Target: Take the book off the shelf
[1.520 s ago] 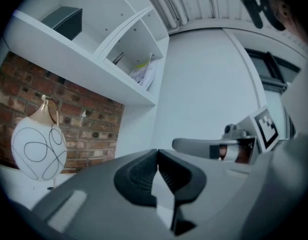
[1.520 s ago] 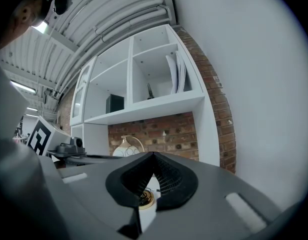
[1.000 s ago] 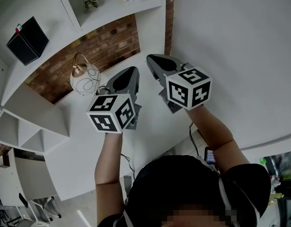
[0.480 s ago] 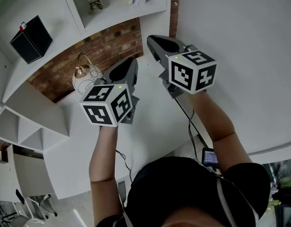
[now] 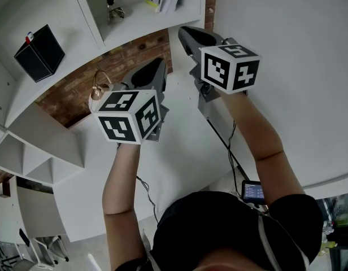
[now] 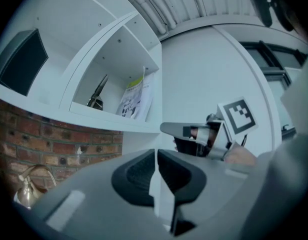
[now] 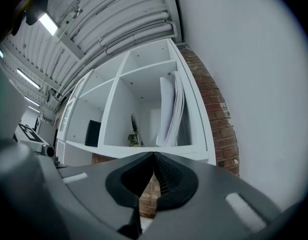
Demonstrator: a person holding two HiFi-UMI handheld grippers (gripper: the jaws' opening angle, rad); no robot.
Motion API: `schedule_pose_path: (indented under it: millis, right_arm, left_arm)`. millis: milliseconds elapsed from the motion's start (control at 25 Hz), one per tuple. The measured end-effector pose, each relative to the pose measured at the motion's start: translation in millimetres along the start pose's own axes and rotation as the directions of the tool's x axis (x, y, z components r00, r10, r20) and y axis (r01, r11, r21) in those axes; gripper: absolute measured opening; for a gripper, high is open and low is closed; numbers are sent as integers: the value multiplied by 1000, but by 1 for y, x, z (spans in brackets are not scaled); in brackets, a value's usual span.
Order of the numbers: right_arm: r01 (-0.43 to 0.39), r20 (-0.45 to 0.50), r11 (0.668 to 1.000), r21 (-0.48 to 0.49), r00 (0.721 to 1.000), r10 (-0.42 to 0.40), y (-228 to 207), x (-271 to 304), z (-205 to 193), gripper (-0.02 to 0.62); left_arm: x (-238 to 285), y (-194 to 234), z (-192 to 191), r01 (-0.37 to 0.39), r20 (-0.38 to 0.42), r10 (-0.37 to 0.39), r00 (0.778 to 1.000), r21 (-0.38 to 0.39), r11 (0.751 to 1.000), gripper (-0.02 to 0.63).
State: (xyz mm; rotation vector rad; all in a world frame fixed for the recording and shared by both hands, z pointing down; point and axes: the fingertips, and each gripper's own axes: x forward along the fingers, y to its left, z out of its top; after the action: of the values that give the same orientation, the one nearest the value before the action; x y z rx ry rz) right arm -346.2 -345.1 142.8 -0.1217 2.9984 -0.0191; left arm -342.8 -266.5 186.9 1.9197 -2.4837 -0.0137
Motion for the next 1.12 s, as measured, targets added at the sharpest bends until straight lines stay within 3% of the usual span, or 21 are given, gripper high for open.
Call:
schedule_pose_path:
  millis: [280,480,760,1120]
  right_arm:
    - [31,58,999,31,998,-33,-11,13,31,23]
    - [41,73,998,46,996,-45,-16,26,47,94]
    - [48,83,994,97,995,-56,-23,44,64,243]
    - [104,50,988,112,993,-110,-27,64,71,292]
  left_arm:
    - [8,10,20,-4,11,3,1000,11,1000,8]
    - [16,9,32,6,10,-7,1000,32,999,8]
    - [21,10,39,19,5,-19,1000,40,999,8]
    - [20,23,49,20,17,-21,1000,43,999,8]
